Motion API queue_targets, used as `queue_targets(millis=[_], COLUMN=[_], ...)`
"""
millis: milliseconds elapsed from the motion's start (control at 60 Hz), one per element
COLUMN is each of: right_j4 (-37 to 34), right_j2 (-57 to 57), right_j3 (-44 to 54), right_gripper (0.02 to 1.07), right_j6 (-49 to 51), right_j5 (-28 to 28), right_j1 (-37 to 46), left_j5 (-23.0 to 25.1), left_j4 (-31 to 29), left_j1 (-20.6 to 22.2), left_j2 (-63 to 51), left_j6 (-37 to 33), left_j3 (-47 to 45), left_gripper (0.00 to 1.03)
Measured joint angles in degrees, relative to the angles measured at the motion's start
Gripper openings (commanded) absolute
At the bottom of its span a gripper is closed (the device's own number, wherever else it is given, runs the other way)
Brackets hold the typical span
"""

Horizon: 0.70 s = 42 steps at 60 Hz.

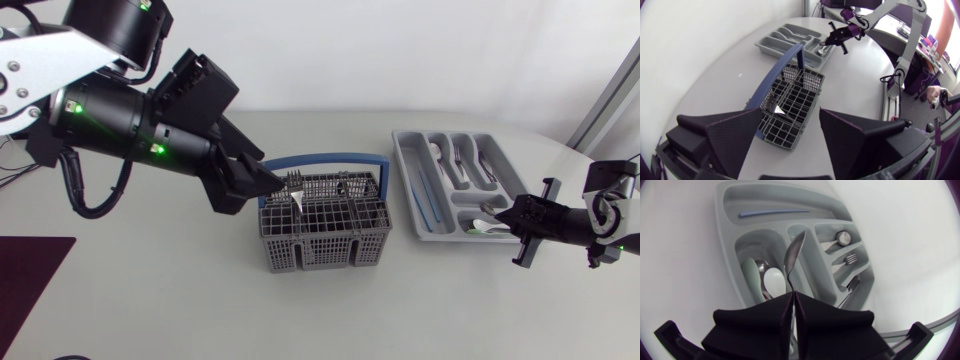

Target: Unload the cutlery basket into the drawer organizer.

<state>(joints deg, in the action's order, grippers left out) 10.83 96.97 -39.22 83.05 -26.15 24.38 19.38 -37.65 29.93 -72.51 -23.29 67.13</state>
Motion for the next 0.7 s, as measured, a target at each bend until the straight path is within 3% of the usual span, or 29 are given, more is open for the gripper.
queue_targets(millis=[83, 217, 400, 517, 617, 700], right_j4=[2.54, 4.94, 6.14, 6.05, 5.25, 3.37], right_j2=[1.29, 2.01, 0.74, -1.97, -5.22, -8.72], right_j3=[0.0, 0.63, 2.89, 4.0, 4.7, 5.22], right_gripper=[0.11, 0.4, 0.64, 0.87, 0.96, 0.98], right_j6=[0.66, 1.25, 1.64, 1.49, 0.52, -1.11], right_j5=[2.49, 4.57, 4.98, 4.83, 4.37, 3.13], right_j1=[-1.18, -2.64, -2.97, -2.95, -2.95, -2.95], left_j5=[-0.28, -1.64, -2.43, -3.45, -3.69, -4.52], left_j4=[-0.04, -0.83, -1.95, -2.14, -2.69, -3.19], left_j1=[0.74, 2.32, 3.28, 4.09, 4.48, 4.83], left_j2=[0.0, -0.74, -2.51, -2.91, -3.3, -3.3], left_j6=[-0.57, -0.79, -0.98, -1.01, -1.01, -1.03], left_j3=[0.0, 0.07, 0.68, 1.42, 2.05, 2.36], left_gripper=[0.93, 0.93, 0.93, 0.93, 0.93, 0.93])
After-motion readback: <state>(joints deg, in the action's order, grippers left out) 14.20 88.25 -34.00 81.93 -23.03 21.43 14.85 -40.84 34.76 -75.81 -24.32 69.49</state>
